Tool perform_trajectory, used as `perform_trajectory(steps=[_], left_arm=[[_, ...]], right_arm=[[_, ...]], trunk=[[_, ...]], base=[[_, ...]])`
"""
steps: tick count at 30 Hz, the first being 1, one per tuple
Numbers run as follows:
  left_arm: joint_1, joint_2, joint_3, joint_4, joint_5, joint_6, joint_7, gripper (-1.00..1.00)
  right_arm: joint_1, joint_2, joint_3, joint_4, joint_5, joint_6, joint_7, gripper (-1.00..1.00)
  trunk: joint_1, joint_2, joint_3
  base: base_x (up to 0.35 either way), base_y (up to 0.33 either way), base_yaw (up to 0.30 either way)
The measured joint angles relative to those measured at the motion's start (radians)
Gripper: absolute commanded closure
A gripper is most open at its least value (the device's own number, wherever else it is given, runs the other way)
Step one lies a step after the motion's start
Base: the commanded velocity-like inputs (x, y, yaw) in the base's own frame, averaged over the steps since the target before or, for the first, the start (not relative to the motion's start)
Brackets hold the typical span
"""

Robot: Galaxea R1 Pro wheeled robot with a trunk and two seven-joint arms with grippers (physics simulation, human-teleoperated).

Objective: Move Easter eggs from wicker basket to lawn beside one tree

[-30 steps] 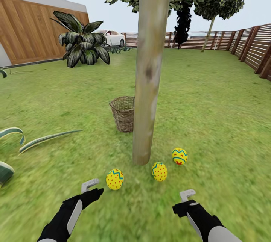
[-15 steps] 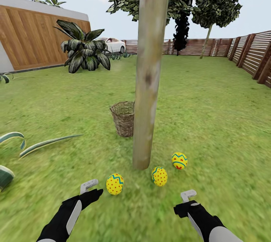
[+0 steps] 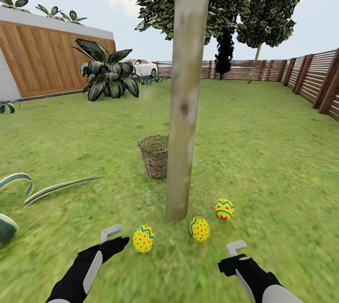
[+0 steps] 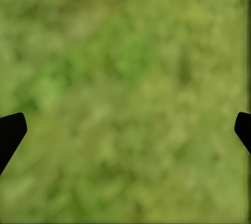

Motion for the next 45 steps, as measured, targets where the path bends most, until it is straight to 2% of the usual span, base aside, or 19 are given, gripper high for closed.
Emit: perform_trajectory(steps=[13,17,21,28,32,36,45], left_arm=[[0.000,-0.002,0.000,0.029,0.001,0.003,0.000,-1.00],[0.000,0.001,0.001,0.031,0.002,0.074,-0.001,-1.00],[0.000,0.004,0.001,0.031,0.001,0.095,-0.001,-1.00],[0.000,0.013,0.001,0.031,0.001,0.098,-0.002,-1.00],[0.000,0.017,0.002,0.031,0.002,0.093,-0.002,-1.00],[0.000,0.030,0.003,0.031,0.003,0.092,-0.004,-1.00],[0.000,0.031,0.002,0.031,0.004,0.092,-0.004,-1.00]], right_arm=[[0.000,-0.008,0.000,0.000,0.000,0.000,0.001,-1.00],[0.000,-0.008,0.001,0.002,-0.001,0.000,0.003,-1.00],[0.000,-0.013,0.000,0.002,-0.001,0.002,0.007,-1.00],[0.000,-0.027,0.000,0.001,0.001,0.002,0.008,-1.00],[0.000,-0.047,0.000,0.001,-0.001,0.006,0.008,-1.00],[0.000,-0.050,0.001,0.001,-0.002,0.009,0.007,-1.00],[0.000,-0.051,-0.006,0.001,-0.003,0.013,0.007,-1.00]], trunk=[[-0.006,0.003,0.050],[-0.008,0.004,0.066],[-0.009,0.005,0.081],[-0.013,0.007,0.108],[-0.014,0.008,0.124],[-0.016,0.008,0.139],[-0.020,0.011,0.162]], base=[[0.000,0.000,0.000],[0.000,0.000,0.000],[0.000,0.000,0.000],[0.000,0.000,0.000],[0.000,0.000,0.000],[0.000,0.000,0.000],[0.000,0.000,0.000]])
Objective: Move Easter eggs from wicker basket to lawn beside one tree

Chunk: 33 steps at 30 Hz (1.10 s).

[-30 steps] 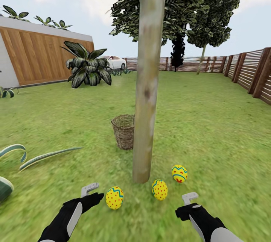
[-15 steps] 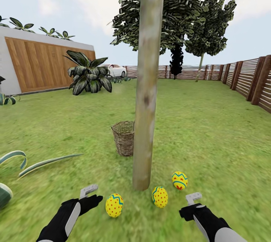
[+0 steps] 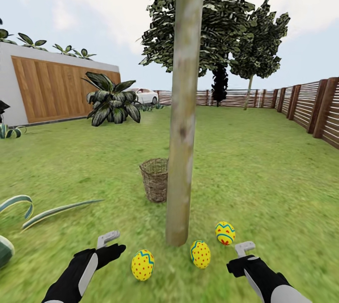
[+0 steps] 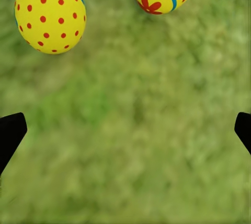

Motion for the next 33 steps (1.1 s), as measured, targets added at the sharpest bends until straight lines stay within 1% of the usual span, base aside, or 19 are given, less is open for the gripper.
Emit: perform_trajectory(steps=[13,18,28,33], left_arm=[[0.000,-0.002,-0.002,0.003,0.001,0.000,0.002,-1.00],[0.000,-0.005,-0.004,0.005,0.000,0.000,0.002,-1.00],[0.000,-0.003,-0.003,0.004,0.001,-0.001,0.002,-1.00],[0.000,-0.004,-0.004,0.004,0.001,-0.002,0.003,-1.00]], right_arm=[[0.000,0.000,-0.001,0.000,0.001,0.005,-0.001,-1.00],[0.000,0.000,-0.001,-0.001,0.000,0.020,-0.001,-1.00],[0.000,-0.001,-0.002,-0.001,-0.001,0.022,-0.001,-1.00],[0.000,-0.002,-0.002,-0.001,0.000,0.024,-0.001,-1.00]], trunk=[[-0.006,0.003,0.029],[-0.008,0.004,0.040],[-0.013,0.007,0.063],[-0.032,0.041,0.071]], base=[[0.000,0.000,0.000],[0.000,0.000,0.000],[0.000,0.000,0.000],[0.000,0.000,0.000]])
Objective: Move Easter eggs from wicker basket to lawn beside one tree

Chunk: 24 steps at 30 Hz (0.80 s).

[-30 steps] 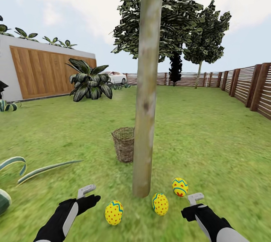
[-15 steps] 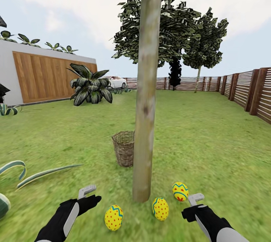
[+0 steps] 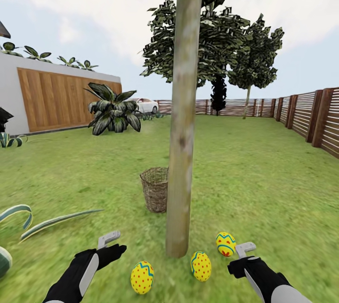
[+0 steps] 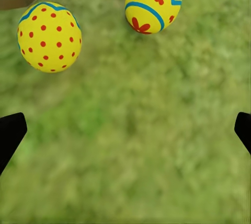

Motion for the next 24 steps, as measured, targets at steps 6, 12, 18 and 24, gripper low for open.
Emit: perform_trajectory(steps=[6,12,18,24], left_arm=[[0.000,-0.001,-0.001,0.000,-0.001,0.000,0.001,-1.00],[0.000,-0.003,-0.001,0.001,-0.001,0.000,0.000,-1.00],[0.000,-0.005,-0.002,0.002,-0.002,0.001,0.000,-1.00],[0.000,-0.006,-0.003,0.002,-0.002,0.001,0.001,-1.00]], right_arm=[[0.000,0.001,0.001,0.000,0.001,0.000,-0.001,-1.00],[0.000,0.000,0.001,0.000,0.001,0.000,-0.002,-1.00],[0.000,0.001,0.001,0.000,0.001,-0.001,-0.002,-1.00],[0.000,0.001,0.001,0.000,0.001,-0.001,-0.001,-1.00]], trunk=[[-0.004,0.007,-0.007],[-0.015,0.028,-0.007],[-0.038,0.070,0.002],[-0.061,0.112,0.011]], base=[[0.000,0.000,0.000],[0.000,0.000,0.000],[0.000,0.000,0.000],[0.000,0.000,0.000]])
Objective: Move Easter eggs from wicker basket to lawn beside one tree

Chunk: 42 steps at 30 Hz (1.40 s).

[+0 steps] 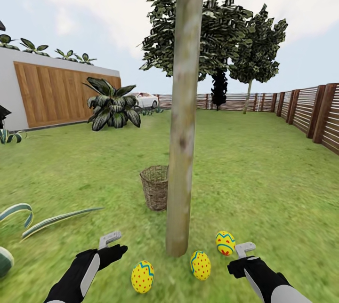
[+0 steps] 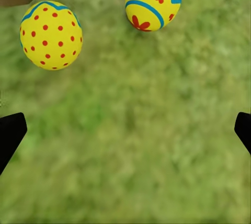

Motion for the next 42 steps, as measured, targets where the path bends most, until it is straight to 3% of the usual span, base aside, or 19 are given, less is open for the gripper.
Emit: perform_trajectory(steps=[25,31,42], left_arm=[[0.000,-0.002,-0.001,0.034,-0.001,-0.002,-0.001,-1.00],[0.000,0.000,-0.001,0.027,0.001,0.000,-0.002,-1.00],[0.000,-0.002,0.000,0.034,0.000,-0.001,0.001,-1.00]], right_arm=[[0.000,-0.001,0.000,0.000,0.000,0.000,0.000,-1.00],[0.000,-0.018,0.000,-0.001,-0.002,0.000,0.000,-1.00],[0.000,-0.021,0.000,0.000,-0.003,0.000,0.000,-1.00]], trunk=[[-0.096,0.175,0.074],[-0.119,0.217,0.093],[-0.161,0.294,0.130]], base=[[0.000,0.000,0.000],[0.000,0.000,0.000],[-0.130,0.000,-0.059]])
